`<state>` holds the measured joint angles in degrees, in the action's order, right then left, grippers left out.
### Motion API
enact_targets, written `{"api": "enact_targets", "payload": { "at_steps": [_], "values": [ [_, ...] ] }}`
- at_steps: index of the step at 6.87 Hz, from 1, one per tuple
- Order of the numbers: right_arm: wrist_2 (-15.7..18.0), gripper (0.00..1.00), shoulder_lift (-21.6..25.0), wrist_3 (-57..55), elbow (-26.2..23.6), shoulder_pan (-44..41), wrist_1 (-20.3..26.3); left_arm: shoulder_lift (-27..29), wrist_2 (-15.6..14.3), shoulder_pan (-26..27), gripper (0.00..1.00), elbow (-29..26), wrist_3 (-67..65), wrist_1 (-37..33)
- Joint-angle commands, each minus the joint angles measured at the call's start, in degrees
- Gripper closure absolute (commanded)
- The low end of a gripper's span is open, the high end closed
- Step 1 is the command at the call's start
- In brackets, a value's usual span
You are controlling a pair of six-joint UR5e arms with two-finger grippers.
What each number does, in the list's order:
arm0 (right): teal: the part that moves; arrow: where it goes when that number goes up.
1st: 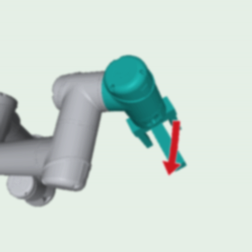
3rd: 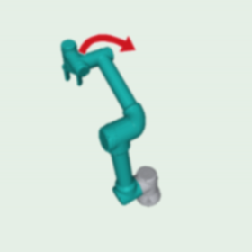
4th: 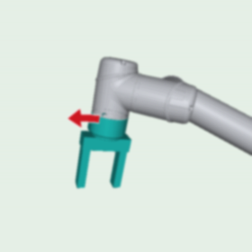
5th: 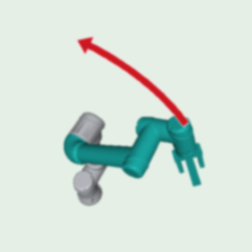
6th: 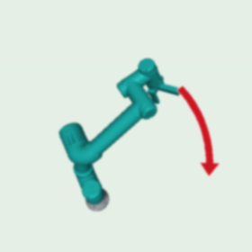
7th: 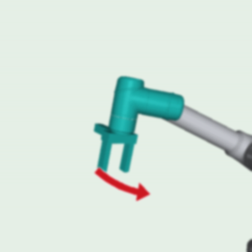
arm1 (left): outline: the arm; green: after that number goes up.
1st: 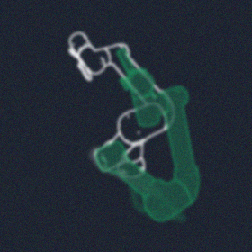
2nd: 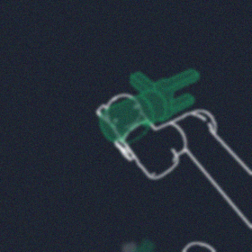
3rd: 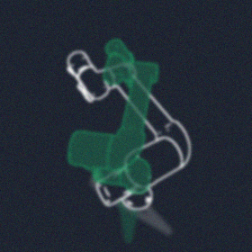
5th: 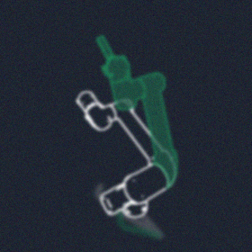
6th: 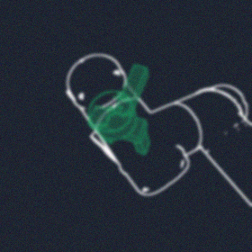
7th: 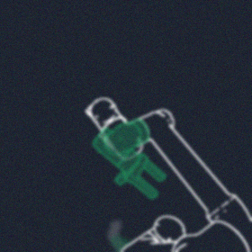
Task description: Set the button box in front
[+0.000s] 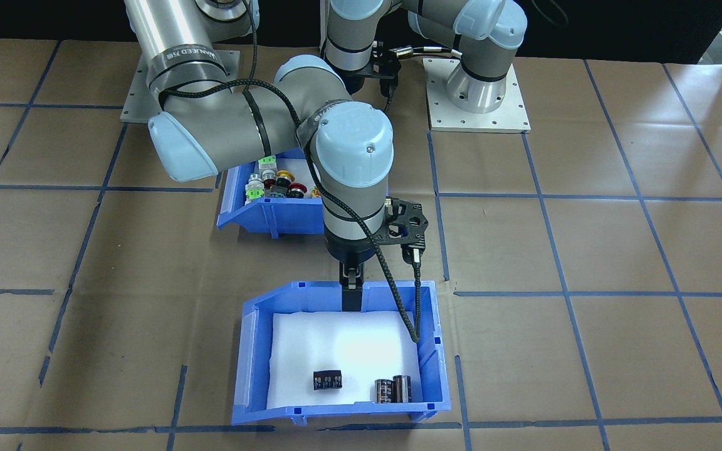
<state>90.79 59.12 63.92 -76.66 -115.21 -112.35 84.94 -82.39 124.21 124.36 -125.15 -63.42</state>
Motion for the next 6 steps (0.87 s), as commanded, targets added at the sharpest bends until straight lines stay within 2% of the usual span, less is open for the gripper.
{"api": "enact_targets", "payload": {
  "at_steps": [1,3,5,6],
  "values": [
    [0.4,0.0,-3.6,0.0,-0.4,-1.9,-2.5,3.5,0.1,1.0,0.01,0.1,-2.6,4.1],
    [0.4,0.0,-4.8,0.1,-0.9,-2.0,-2.5,7.2,-0.4,2.3,0.03,0.3,-4.1,7.3],
    [0.8,0.02,-4.9,-0.1,-1.0,-1.9,-2.5,7.3,-0.5,2.7,0.27,0.4,-4.3,8.0],
    [3.8,0.27,-4.9,0.1,-1.0,-1.9,-2.4,8.0,-0.5,2.7,0.29,0.5,-4.2,8.4]
  ]
}}
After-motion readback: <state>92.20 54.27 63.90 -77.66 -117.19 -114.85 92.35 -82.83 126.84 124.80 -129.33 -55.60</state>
